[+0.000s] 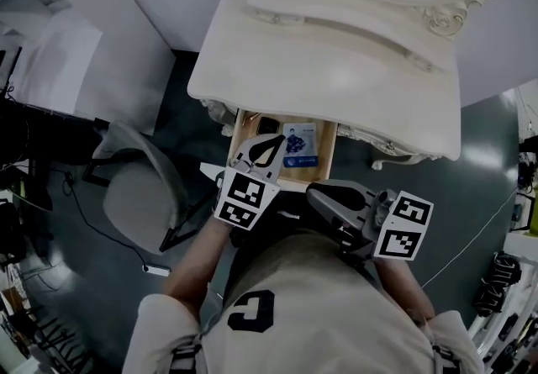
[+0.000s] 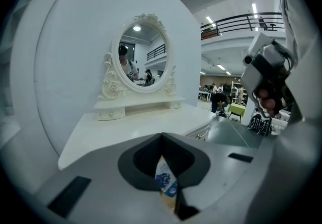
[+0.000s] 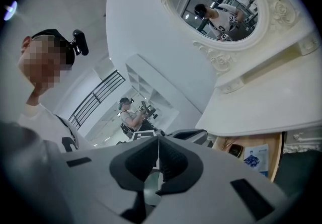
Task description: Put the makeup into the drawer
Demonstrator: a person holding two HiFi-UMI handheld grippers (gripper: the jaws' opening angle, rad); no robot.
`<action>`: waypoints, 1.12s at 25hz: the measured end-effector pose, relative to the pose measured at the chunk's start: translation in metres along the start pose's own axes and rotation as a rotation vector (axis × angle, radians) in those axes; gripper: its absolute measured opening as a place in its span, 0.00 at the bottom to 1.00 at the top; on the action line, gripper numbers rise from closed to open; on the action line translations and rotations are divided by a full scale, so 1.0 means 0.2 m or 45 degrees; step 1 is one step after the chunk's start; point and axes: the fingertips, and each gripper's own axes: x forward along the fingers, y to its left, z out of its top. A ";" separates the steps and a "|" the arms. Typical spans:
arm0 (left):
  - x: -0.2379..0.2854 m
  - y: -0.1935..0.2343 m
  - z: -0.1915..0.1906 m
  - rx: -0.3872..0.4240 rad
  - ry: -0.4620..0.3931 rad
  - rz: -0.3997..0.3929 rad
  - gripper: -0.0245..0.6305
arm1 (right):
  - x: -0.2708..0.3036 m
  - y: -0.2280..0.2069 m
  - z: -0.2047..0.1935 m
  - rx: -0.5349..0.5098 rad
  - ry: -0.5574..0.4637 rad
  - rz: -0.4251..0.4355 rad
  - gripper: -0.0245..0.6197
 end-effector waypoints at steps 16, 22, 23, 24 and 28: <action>-0.24 -0.10 0.03 0.128 -0.071 -0.100 0.12 | 0.06 0.09 -0.10 0.014 -0.029 -0.073 0.08; -0.26 -0.24 0.07 0.183 -0.076 -0.206 0.12 | 0.00 0.09 -0.09 0.038 -0.081 -0.104 0.08; -0.27 -0.25 0.08 0.193 -0.075 -0.213 0.12 | -0.01 0.09 -0.08 0.038 -0.088 -0.100 0.08; -0.27 -0.26 0.09 0.205 -0.073 -0.219 0.12 | -0.01 0.09 -0.08 0.035 -0.092 -0.093 0.08; -0.28 -0.29 0.14 0.238 -0.072 -0.230 0.12 | -0.04 0.08 -0.03 0.022 -0.104 -0.062 0.08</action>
